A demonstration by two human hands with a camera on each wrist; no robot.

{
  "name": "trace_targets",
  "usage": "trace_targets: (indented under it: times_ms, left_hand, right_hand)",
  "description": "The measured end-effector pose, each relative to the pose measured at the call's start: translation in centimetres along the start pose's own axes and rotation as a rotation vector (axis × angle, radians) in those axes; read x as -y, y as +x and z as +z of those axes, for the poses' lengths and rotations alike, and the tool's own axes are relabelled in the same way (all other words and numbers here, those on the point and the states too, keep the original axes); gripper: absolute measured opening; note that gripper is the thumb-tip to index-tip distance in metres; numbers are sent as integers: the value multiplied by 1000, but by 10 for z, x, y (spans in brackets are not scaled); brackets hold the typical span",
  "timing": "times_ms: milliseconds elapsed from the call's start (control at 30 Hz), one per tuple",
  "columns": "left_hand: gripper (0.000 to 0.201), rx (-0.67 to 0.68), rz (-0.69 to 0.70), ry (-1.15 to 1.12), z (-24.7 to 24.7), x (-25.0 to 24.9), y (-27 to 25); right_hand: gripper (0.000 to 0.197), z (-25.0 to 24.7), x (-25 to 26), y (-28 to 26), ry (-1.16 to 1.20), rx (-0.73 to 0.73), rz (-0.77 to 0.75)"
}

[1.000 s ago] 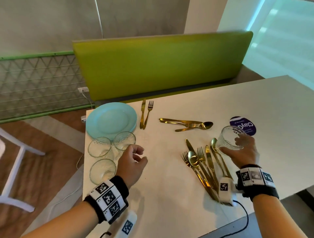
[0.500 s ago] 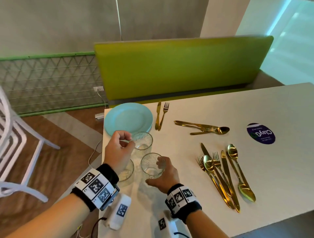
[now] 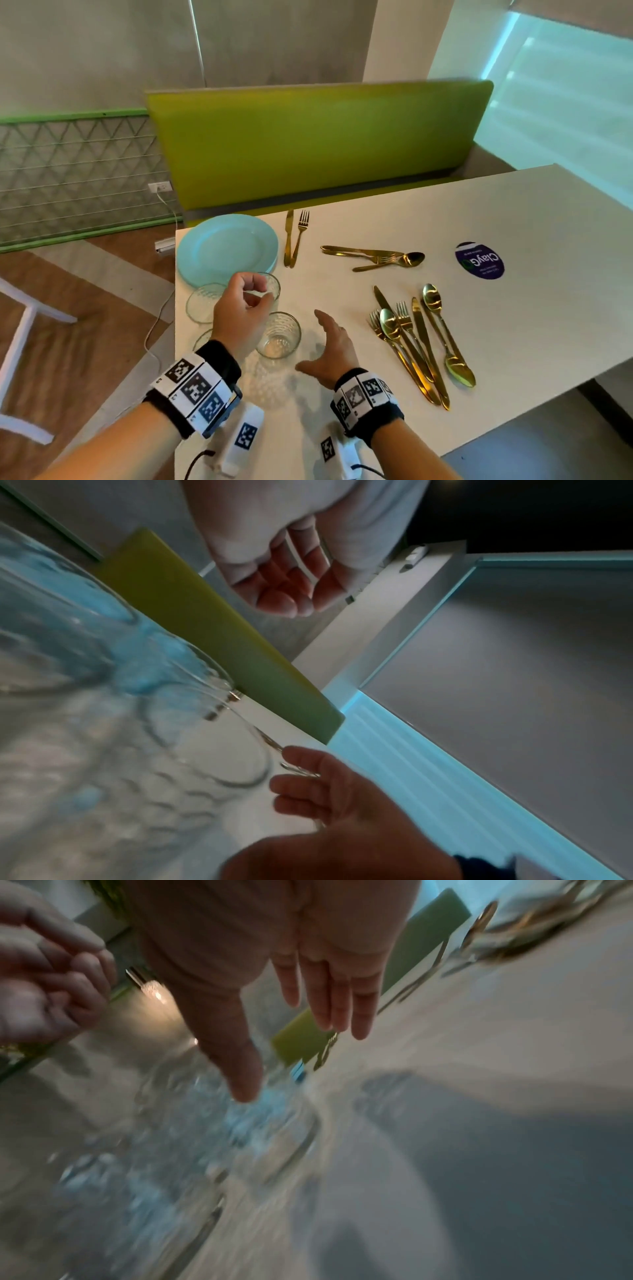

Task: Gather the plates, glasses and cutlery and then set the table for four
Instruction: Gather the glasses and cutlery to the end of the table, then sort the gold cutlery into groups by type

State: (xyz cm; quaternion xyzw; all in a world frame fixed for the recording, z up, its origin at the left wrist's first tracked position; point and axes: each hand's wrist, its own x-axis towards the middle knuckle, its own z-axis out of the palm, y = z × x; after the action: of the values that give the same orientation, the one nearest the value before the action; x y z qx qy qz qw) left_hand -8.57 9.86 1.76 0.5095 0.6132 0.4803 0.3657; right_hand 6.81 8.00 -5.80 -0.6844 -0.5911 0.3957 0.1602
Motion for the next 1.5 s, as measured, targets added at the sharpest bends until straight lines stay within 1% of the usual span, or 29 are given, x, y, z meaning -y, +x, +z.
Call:
trace_targets:
  times_ms: [67,167,233,267,333,400,567,767,867,900,967,1000,1033,1067,1167,1233,1267,1300,1367,1467,1500]
  left_hand:
    - [30,62,16,8,18,-6,-4]
    - [29,166,10,29,51,-11,-9]
    - [25,231,-1,67,73,-14,-11]
    - [22,255,-8,89,83,-15,-11]
    - [18,276,-14,117,99,-17,-9]
    - [17,284,-9,140,109,-16,-5]
    - [17,280,-60,205,136,-11,2]
    - [17,280,-144,255,155,1,3]
    - [15,315,-205,274,163,8,2]
    - [14,333,-223,280,165,10,2]
    - [12,358,-254,273,170,13,5]
    - [10,362,-274,257,173,14,8]
    - [11,370,-302,233,175,14,10]
    - [14,397,-340,212,178,12,12]
    - [32,573,-460,197,186,11,17]
    - [37,650,-537,81,191,9,19]
    - [36,648,-564,4,193,7,20]
    - [32,630,-571,-50,194,4,22]
    - [26,596,-551,-79,197,2,25]
    - [24,578,-483,-38,200,2,28]
    - [26,562,-460,-17,201,3,29]
  right_hand:
    - [74,-29,-17,-3,-69,-67,66]
    - [47,-69,-48,-9,-177,-147,214]
    - [36,-84,-66,-10,-262,-175,274]
    - [33,-87,-73,-10,-292,-177,307]
    - [35,-87,-85,-5,-319,-159,375]
    - [36,-84,-89,1,-324,-159,408]
    - [34,-89,-97,16,-354,-121,418]
    - [31,-96,-105,25,-349,-59,434]
    - [29,-103,-104,25,-319,13,440]
    - [27,-104,-103,26,-285,37,431]
    - [12,-109,-102,29,-196,62,395]
    - [15,-112,-101,31,-150,53,371]
    - [23,-116,-97,33,-93,34,346]
    - [25,-120,-93,36,-15,20,336]
    - [23,-134,-73,43,173,-5,255]
    - [21,-139,-63,48,173,1,197]
    - [20,-139,-62,51,164,-2,179]
    - [18,-140,-60,52,161,-5,172]
    - [16,-141,-59,55,190,0,168]
    - [14,-149,-64,58,191,43,182]
    - [11,-155,-65,57,156,29,194]
